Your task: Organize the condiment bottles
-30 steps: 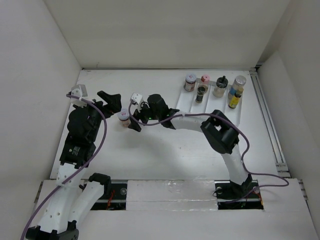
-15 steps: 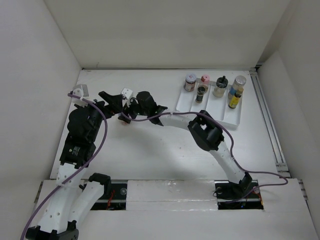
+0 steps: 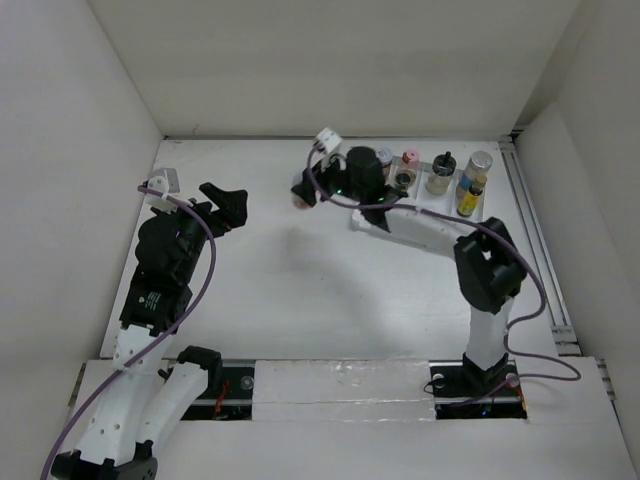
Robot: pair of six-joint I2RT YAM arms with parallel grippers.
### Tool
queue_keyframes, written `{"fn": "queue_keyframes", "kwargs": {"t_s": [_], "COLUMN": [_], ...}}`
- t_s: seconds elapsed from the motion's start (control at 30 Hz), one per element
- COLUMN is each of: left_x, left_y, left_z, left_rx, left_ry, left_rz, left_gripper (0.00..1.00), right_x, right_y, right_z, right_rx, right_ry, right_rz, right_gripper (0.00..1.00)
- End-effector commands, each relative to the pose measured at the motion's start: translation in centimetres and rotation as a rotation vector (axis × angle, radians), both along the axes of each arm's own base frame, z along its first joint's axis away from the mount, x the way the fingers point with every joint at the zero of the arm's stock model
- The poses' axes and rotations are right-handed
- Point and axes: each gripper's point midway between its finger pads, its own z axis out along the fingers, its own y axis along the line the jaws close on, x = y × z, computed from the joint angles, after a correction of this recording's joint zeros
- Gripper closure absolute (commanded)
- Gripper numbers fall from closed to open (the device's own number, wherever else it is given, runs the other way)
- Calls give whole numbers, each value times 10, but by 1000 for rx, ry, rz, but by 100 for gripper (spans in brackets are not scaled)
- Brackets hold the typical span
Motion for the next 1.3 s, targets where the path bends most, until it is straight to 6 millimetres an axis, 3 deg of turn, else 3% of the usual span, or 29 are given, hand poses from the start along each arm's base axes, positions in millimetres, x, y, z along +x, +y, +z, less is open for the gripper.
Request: {"fn": "queue_keyframes", "kwargs": {"t_s": [0.0, 0.03, 0.23, 0.4, 0.63, 0.7, 0.87, 1.17, 1.2, 1.27], "left_x": [-1, -1, 1, 3, 3, 5, 5, 4, 4, 4], "left_y": [-3, -3, -6, -8, -8, -8, -8, -10, -10, -10], "left_z": [21, 21, 18, 16, 16, 13, 13, 13, 13, 13], "left_rx": [-8, -8, -6, -4, -4, -2, -2, -2, -2, -2], "left_ry": [-71, -71, -60, -51, -51, -42, -42, -42, -42, -42], "left_rz": [-23, -23, -33, -43, -43, -43, -43, -52, -52, -52], "left_gripper": [2, 2, 2, 2, 2, 2, 2, 2, 2, 2], "right_x": [46, 58, 94, 110, 117, 119, 117, 116, 113, 112], "right_y": [-71, -94, -166, -193, -193, -196, -199, -203, -198, -198], "right_z": [105, 93, 72, 49, 9, 9, -17, -31, -41, -41], "right_rx": [151, 131, 56, 8, -41, -45, -75, -92, -103, -103], "right_ry": [-232, -216, -200, -169, -116, -117, -75, -58, -42, -42], "right_rz": [-184, -235, -413, -462, -473, -492, -499, -516, -505, -505], "right_gripper": [49, 49, 49, 49, 49, 49, 49, 49, 46, 45]}}
